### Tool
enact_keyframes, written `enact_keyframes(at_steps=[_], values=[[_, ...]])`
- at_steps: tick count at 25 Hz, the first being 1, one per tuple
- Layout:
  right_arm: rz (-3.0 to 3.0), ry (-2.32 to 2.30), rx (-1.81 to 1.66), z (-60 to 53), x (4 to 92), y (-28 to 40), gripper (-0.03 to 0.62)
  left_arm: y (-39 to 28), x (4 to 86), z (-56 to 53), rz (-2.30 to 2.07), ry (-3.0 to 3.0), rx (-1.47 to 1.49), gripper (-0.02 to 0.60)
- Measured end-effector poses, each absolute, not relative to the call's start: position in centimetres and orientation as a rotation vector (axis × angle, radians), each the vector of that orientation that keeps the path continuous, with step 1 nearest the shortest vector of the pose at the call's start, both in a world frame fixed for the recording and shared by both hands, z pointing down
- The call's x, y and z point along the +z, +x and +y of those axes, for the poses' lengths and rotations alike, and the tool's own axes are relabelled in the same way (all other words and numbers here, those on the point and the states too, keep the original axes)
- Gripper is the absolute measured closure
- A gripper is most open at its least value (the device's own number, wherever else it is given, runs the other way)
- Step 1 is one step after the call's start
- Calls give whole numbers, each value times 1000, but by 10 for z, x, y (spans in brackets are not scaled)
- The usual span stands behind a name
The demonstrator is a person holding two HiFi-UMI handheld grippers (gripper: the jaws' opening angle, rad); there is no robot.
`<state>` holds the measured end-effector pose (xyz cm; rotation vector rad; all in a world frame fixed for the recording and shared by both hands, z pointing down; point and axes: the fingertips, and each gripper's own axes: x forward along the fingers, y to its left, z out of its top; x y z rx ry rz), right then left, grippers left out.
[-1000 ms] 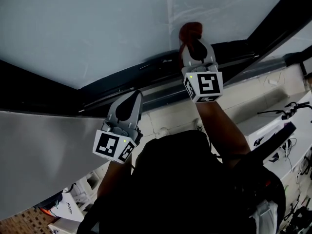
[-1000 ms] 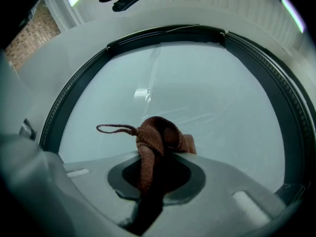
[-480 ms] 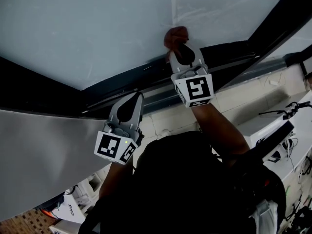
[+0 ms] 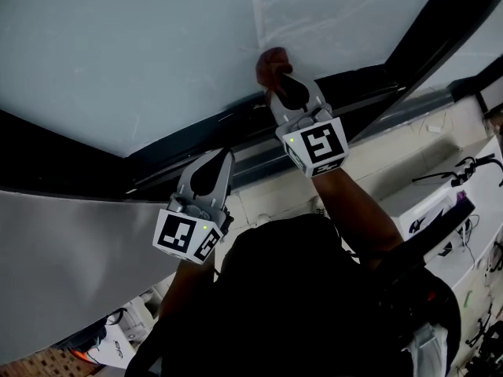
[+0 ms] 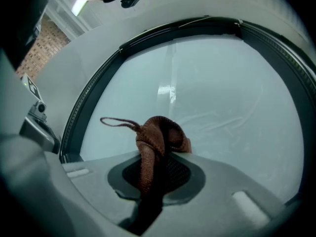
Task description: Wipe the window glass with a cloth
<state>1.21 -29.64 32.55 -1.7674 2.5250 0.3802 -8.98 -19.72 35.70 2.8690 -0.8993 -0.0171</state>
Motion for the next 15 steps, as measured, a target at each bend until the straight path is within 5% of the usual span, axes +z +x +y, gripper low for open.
enact_keyframes(at_steps=[15], values=[[2347, -1972, 441, -259, 291, 154, 557, 26, 343, -191, -654, 2947, -45, 565]])
